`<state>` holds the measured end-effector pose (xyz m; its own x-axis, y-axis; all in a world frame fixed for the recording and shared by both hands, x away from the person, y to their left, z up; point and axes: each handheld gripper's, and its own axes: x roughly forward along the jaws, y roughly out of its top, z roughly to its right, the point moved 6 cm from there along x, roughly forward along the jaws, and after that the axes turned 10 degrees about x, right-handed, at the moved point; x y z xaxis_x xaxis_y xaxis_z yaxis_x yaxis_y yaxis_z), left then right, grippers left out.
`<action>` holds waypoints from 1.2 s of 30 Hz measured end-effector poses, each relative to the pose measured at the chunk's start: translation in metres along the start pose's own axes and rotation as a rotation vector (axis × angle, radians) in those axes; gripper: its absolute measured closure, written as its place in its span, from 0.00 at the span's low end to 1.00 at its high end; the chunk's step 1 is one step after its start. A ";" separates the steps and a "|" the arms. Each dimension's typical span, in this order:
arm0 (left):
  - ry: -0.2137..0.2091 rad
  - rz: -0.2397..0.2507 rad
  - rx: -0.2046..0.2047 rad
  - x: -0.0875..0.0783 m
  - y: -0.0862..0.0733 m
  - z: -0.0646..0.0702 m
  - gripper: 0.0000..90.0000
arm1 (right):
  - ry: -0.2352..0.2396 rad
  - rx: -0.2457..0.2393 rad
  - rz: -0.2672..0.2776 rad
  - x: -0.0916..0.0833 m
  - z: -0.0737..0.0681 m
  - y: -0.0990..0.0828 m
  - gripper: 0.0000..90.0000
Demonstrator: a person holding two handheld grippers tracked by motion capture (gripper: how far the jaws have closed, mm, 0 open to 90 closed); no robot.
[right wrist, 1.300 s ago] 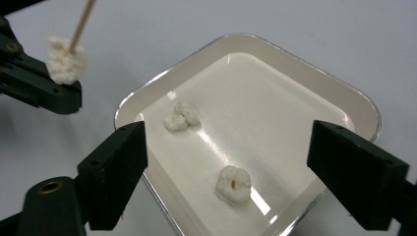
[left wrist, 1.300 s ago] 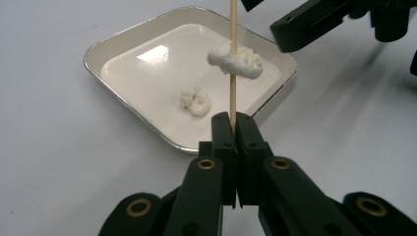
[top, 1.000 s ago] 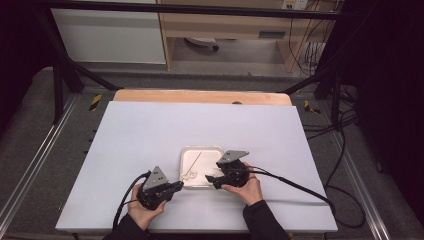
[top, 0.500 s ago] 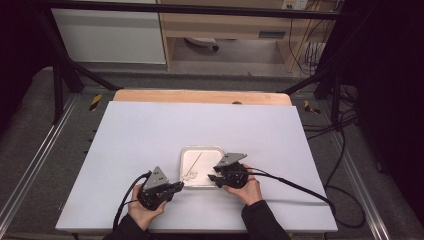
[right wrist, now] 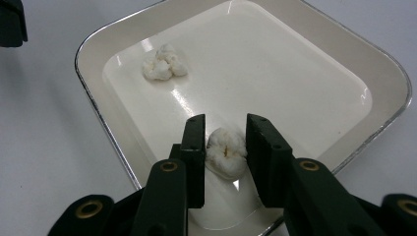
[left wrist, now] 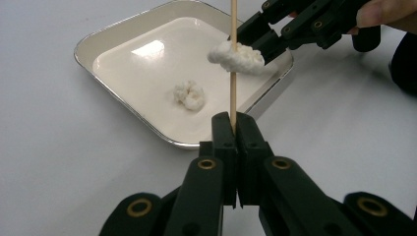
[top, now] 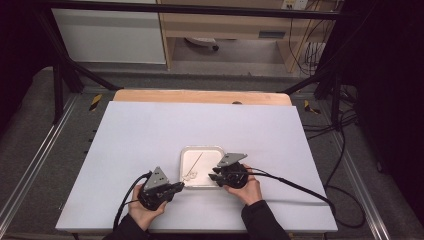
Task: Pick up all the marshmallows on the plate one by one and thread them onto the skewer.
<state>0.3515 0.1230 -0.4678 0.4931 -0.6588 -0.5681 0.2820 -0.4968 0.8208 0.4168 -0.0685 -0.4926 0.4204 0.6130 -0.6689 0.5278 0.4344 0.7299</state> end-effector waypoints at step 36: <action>-0.012 0.017 0.013 0.000 0.003 0.005 0.98 | 0.171 0.135 0.189 -0.059 -0.007 0.040 0.81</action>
<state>0.3481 0.1184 -0.4663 0.4875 -0.6739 -0.5551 0.2627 -0.4932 0.8293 0.4081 -0.0824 -0.4230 0.3964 0.7818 -0.4813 0.5501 0.2174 0.8063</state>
